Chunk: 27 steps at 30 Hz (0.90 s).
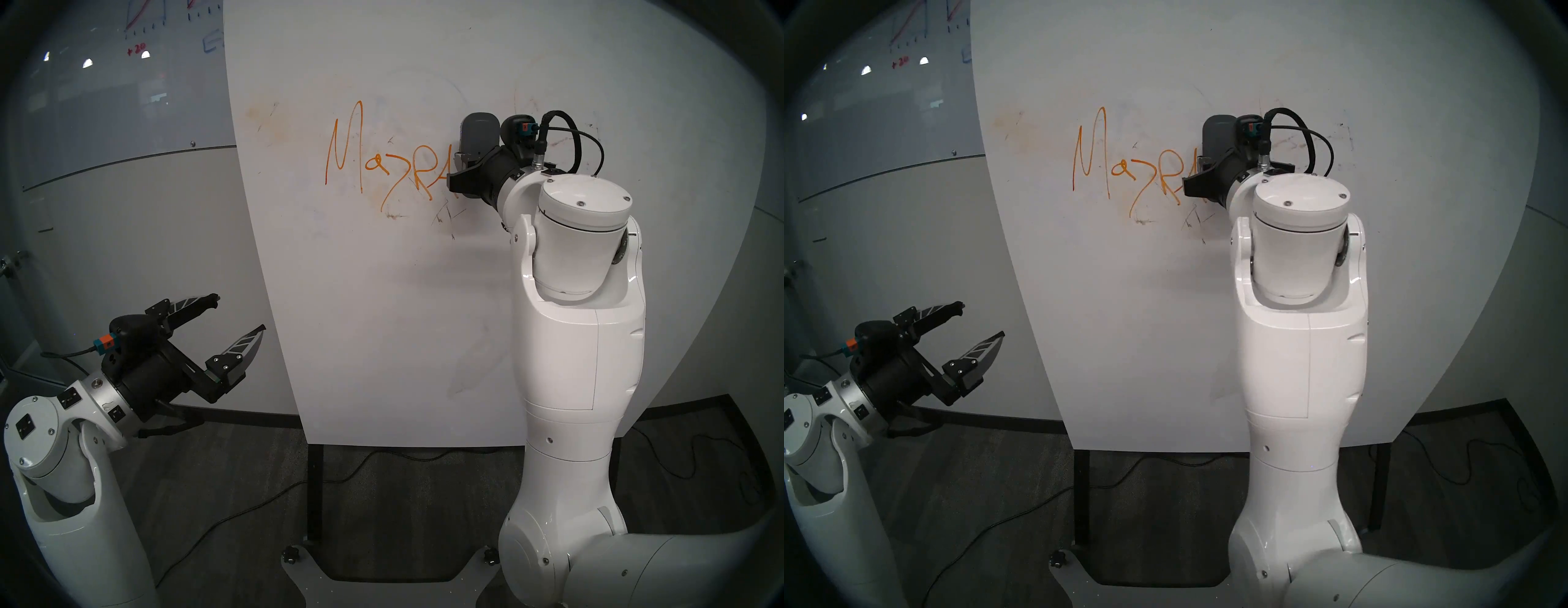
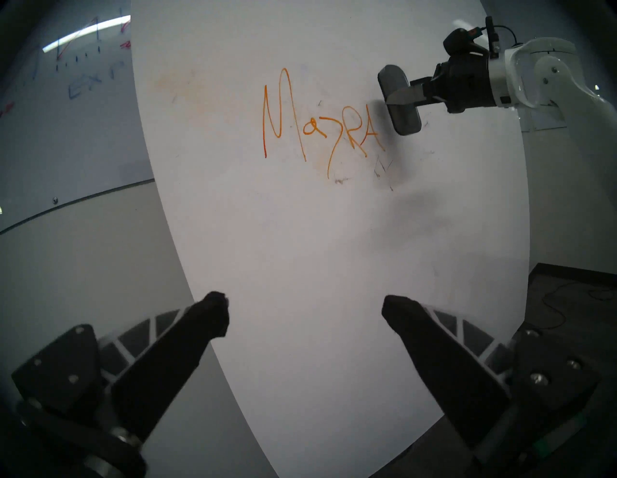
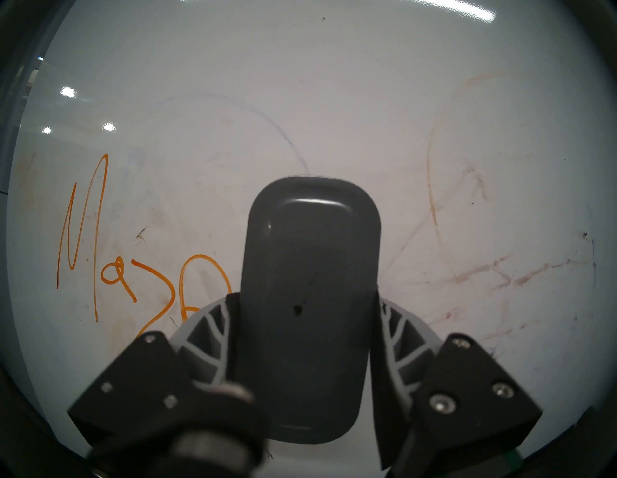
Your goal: Erase all marks on the whiteboard with the eraser
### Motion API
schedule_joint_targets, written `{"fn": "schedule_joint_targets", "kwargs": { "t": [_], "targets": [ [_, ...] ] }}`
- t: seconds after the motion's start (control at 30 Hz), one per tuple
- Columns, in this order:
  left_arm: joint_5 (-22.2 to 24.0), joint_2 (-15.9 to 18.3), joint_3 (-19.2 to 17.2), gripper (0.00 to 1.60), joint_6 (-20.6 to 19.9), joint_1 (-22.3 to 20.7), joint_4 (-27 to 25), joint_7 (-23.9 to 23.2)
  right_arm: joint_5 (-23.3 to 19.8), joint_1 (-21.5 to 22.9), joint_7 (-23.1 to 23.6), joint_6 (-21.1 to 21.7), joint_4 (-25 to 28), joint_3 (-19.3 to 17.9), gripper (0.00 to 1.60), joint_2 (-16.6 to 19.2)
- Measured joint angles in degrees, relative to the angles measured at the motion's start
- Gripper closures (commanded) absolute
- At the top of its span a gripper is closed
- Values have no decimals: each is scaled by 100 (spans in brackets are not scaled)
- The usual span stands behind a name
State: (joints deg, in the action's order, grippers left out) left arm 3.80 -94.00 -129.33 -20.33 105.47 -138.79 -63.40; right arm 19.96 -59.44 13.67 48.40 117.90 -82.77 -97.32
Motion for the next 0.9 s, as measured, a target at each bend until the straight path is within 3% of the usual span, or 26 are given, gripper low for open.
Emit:
{"fn": "schedule_joint_targets", "kwargs": {
  "t": [0.37, 0.9],
  "targets": [
    [677, -267, -360, 0, 544, 252, -8, -148, -31, -42, -3, 0, 0, 15, 160, 2],
    [1103, -460, -463, 0, 557, 484, -10, -83, -42, -97, -39, -2, 5, 21, 160, 16]
  ]
}}
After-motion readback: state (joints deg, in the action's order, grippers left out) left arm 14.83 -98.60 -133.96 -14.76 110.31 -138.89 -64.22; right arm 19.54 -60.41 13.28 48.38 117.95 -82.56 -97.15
